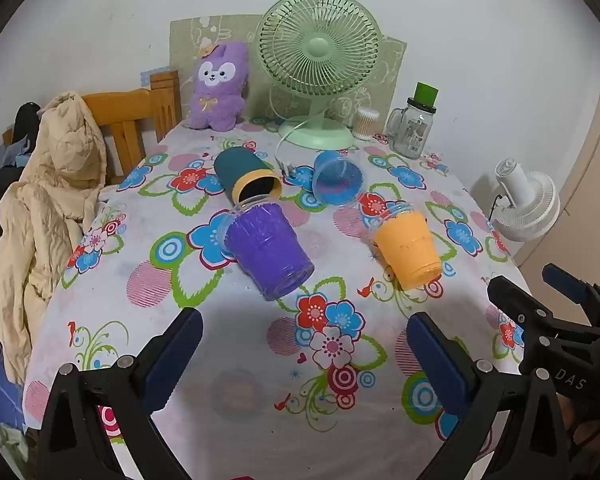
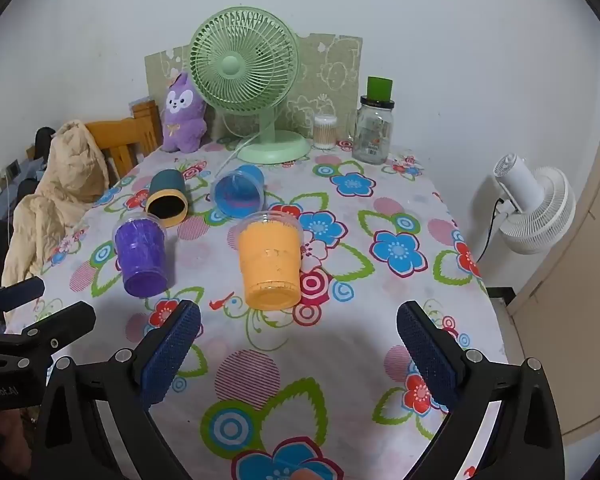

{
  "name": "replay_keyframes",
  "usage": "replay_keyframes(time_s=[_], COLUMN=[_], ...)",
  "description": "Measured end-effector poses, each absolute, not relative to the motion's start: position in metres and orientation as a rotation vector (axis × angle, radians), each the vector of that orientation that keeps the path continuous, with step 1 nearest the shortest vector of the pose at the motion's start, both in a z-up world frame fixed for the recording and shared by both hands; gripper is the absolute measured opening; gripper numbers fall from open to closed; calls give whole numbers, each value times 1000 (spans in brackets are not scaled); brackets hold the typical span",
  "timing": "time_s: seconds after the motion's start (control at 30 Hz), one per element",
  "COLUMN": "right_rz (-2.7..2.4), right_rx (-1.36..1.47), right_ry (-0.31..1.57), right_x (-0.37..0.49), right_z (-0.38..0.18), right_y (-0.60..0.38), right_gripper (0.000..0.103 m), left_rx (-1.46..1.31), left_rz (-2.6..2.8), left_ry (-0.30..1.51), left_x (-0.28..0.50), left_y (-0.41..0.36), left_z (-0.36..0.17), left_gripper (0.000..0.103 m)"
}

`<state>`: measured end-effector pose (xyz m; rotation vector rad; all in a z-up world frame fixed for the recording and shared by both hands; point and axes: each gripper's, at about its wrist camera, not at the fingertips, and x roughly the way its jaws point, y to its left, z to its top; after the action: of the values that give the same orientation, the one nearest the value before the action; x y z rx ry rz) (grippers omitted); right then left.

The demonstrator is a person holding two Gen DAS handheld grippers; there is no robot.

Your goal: Flip cup upside down

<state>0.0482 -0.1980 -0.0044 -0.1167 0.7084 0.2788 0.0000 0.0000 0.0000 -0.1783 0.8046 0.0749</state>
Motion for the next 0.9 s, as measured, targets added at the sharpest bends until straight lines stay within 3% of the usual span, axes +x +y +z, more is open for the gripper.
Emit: replay_keyframes(time_s=[0.9], right_rz=[284], right_rx=[-143], right_ry=[718], right_x=[48], right_z=[-7], right_y=[-187], right_gripper=[100], left_rx=[-196], left_rz=[84], left_ry=[817], left_x=[-2], left_y=[7], left_z=[-5], left_gripper=[103])
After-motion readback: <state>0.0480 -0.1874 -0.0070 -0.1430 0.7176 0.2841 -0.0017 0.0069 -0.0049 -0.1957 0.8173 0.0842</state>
